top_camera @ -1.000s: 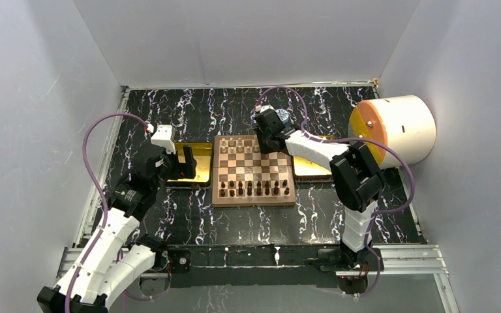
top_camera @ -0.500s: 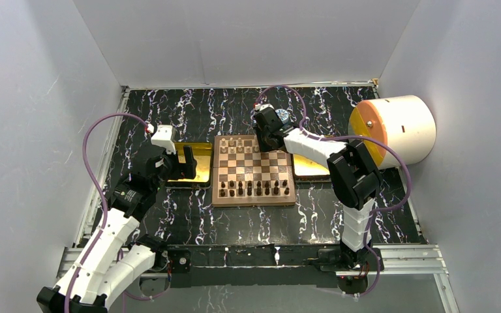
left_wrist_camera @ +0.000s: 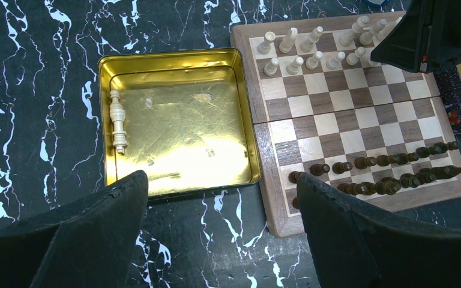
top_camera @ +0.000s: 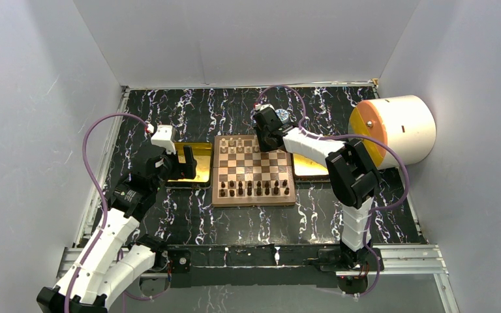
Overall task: Set up the chess pieces on the board
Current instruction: Place the chess piece on the chessboard.
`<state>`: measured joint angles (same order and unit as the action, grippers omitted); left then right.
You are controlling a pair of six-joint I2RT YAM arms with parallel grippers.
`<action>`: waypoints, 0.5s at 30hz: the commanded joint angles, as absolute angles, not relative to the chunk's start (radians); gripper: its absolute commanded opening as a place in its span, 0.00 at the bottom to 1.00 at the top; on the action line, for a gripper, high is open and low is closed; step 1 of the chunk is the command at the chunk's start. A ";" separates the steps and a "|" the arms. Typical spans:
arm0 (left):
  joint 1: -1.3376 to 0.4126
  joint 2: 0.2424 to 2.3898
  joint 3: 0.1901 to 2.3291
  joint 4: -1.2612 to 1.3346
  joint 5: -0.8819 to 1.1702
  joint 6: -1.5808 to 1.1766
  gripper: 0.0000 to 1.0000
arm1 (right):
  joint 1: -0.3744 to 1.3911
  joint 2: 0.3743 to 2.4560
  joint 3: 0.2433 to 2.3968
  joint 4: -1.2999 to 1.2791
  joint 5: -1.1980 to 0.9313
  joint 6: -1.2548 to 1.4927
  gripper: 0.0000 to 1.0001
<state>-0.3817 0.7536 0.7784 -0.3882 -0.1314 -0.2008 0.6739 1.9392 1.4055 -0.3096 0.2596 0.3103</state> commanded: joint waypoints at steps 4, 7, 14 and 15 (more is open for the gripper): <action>-0.387 0.733 0.778 -0.363 -0.151 -0.187 0.91 | 0.667 1.969 1.460 -0.308 0.273 0.320 0.23; -0.387 0.732 0.779 -0.363 -0.149 -0.187 0.91 | 0.667 1.974 1.465 -0.313 0.274 0.321 0.25; -0.388 0.735 0.778 -0.362 -0.149 -0.187 0.91 | 0.666 1.986 1.468 -0.313 0.277 0.321 0.25; -0.388 0.735 0.778 -0.363 -0.150 -0.187 0.91 | 0.666 1.989 1.470 -0.318 0.278 0.321 0.26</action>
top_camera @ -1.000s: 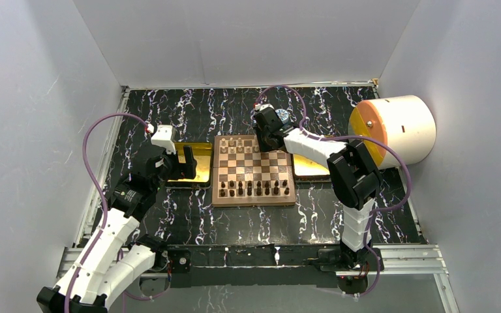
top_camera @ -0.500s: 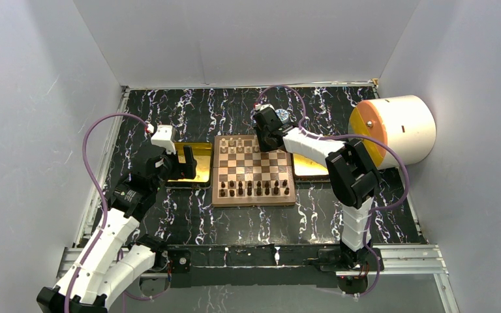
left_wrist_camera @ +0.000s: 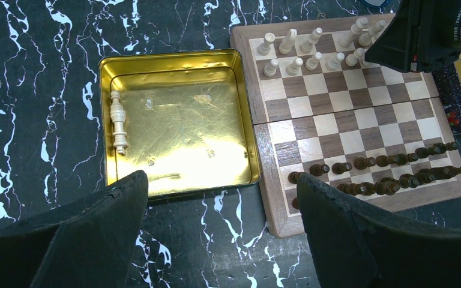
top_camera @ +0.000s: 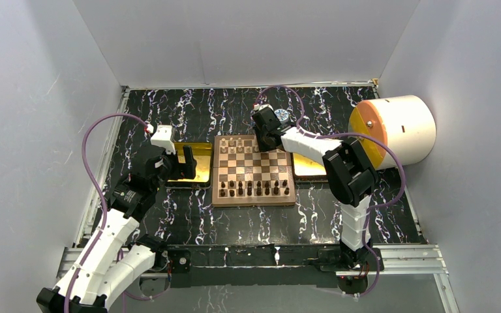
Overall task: Set up the chess pieces on the board
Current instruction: Place the chess piece on the chessboard.
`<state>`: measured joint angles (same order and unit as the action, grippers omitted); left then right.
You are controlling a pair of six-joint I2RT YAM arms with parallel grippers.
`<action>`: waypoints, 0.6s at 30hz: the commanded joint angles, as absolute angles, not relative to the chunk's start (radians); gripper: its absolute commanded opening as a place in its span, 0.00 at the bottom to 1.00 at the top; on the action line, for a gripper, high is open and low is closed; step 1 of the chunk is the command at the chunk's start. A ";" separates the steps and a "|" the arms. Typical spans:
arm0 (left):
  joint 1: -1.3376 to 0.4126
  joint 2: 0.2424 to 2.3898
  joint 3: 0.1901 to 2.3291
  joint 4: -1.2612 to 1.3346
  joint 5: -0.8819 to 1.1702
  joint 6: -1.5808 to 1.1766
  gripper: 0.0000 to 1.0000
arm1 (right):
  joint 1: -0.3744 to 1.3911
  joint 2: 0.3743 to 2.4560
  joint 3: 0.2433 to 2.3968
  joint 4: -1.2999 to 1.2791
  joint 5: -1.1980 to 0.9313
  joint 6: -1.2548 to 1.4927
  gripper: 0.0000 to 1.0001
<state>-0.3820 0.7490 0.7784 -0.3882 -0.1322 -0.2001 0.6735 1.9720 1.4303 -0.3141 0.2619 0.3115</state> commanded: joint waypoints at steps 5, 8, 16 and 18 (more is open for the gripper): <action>-0.388 0.733 0.779 -0.363 -0.151 -0.187 0.91 | 0.666 1.994 1.477 -0.334 0.289 0.319 0.27; -0.388 0.736 0.779 -0.361 -0.149 -0.187 0.91 | 0.666 1.990 1.474 -0.336 0.295 0.322 0.27; -0.388 0.735 0.780 -0.363 -0.146 -0.188 0.91 | 0.664 1.989 1.477 -0.339 0.296 0.321 0.33; -0.388 0.736 0.780 -0.362 -0.146 -0.188 0.91 | 0.665 1.990 1.480 -0.339 0.296 0.322 0.34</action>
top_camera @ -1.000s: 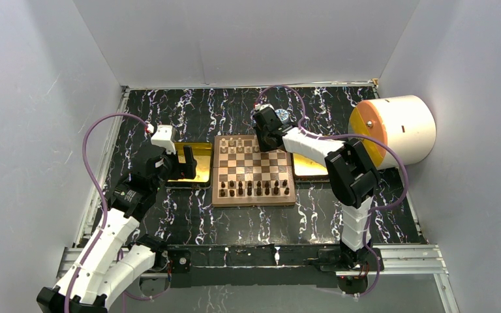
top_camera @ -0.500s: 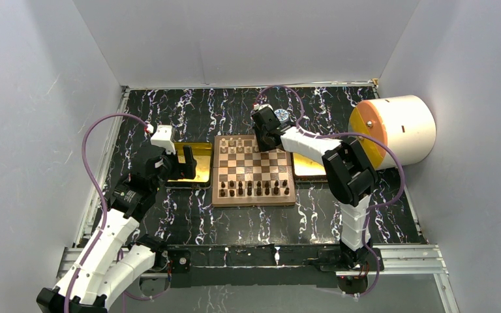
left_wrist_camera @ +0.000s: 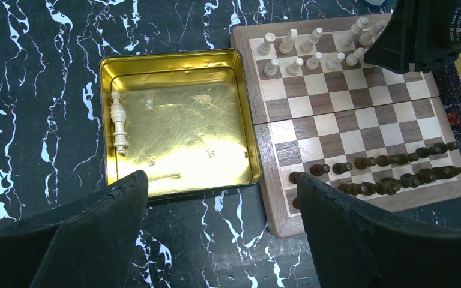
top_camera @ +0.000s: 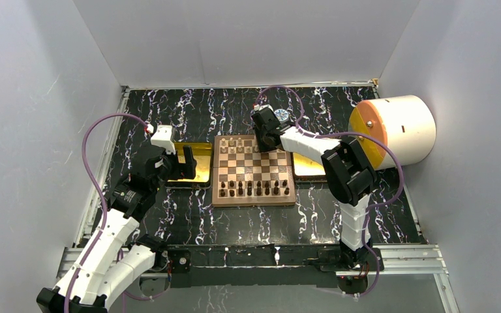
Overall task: Set up the chess pieces on the board
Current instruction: Place the chess piece on the chessboard.
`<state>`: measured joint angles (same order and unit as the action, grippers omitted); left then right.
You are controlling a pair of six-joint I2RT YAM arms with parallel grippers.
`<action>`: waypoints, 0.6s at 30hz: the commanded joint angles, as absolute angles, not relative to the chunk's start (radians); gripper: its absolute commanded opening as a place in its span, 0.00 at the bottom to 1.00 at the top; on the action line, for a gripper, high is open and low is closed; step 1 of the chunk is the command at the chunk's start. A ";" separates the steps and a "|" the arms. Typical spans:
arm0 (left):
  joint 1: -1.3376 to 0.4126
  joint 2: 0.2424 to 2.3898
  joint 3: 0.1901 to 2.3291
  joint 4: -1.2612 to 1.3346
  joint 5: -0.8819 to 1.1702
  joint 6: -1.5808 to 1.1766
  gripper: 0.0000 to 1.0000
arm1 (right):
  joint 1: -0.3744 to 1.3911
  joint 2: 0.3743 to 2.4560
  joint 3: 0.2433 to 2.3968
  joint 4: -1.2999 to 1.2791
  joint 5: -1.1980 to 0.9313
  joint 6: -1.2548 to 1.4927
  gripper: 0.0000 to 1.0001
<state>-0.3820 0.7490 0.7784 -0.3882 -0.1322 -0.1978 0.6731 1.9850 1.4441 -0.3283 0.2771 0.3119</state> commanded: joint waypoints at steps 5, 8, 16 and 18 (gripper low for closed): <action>-0.388 0.736 0.780 -0.362 -0.147 -0.187 0.91 | 0.665 1.994 1.485 -0.339 0.291 0.324 0.35; -0.388 0.736 0.779 -0.363 -0.148 -0.187 0.91 | 0.665 1.993 1.487 -0.338 0.287 0.323 0.36; -0.388 0.753 0.781 -0.366 -0.153 -0.194 0.92 | 0.665 1.958 1.485 -0.331 0.251 0.331 0.43; -0.389 0.767 0.785 -0.374 -0.168 -0.203 0.93 | 0.665 1.936 1.478 -0.332 0.241 0.336 0.44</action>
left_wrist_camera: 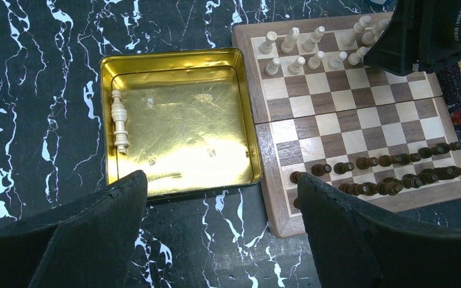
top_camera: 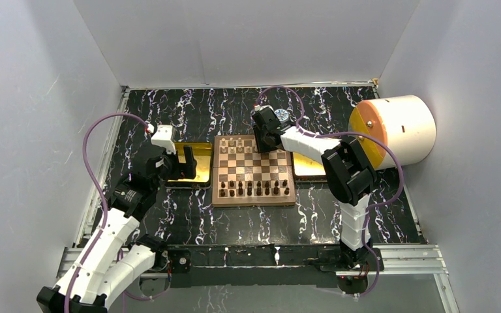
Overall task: Set up the chess pieces on the board
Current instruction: Place the chess piece on the chessboard, then pick up the chess piece from the storage box.
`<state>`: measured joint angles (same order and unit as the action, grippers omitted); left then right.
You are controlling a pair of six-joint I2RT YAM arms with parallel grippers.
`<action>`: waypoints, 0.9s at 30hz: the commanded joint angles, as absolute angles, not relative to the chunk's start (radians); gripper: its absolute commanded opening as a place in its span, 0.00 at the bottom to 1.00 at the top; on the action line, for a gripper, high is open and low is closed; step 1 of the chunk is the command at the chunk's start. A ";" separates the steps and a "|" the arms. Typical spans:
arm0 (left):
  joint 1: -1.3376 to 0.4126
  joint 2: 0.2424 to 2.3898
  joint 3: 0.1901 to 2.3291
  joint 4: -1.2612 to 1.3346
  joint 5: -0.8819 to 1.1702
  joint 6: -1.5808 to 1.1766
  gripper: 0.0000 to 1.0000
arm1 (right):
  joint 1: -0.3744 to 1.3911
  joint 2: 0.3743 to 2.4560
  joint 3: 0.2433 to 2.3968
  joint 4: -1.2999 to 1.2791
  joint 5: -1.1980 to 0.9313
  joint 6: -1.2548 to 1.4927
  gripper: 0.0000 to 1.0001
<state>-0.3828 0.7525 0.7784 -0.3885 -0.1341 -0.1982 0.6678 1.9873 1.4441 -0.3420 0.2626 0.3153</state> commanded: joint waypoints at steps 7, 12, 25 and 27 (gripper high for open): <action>-0.388 0.838 0.825 -0.443 -0.226 -0.231 0.93 | 0.664 1.798 1.398 -0.324 0.193 0.354 0.48; -0.388 0.972 0.876 -0.518 -0.289 -0.227 0.87 | 0.664 1.655 1.295 -0.286 0.152 0.351 0.52; -0.335 1.272 0.979 -0.530 -0.475 -0.224 0.46 | 0.666 1.276 1.014 -0.110 -0.104 0.347 0.84; -0.320 1.323 0.996 -0.519 -0.495 -0.220 0.43 | 0.666 1.222 0.972 -0.080 -0.136 0.350 0.83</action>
<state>-0.3504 1.2568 0.9398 -0.5282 -0.4076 -0.2260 0.6678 1.3197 1.0252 -0.1993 -0.0376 0.3412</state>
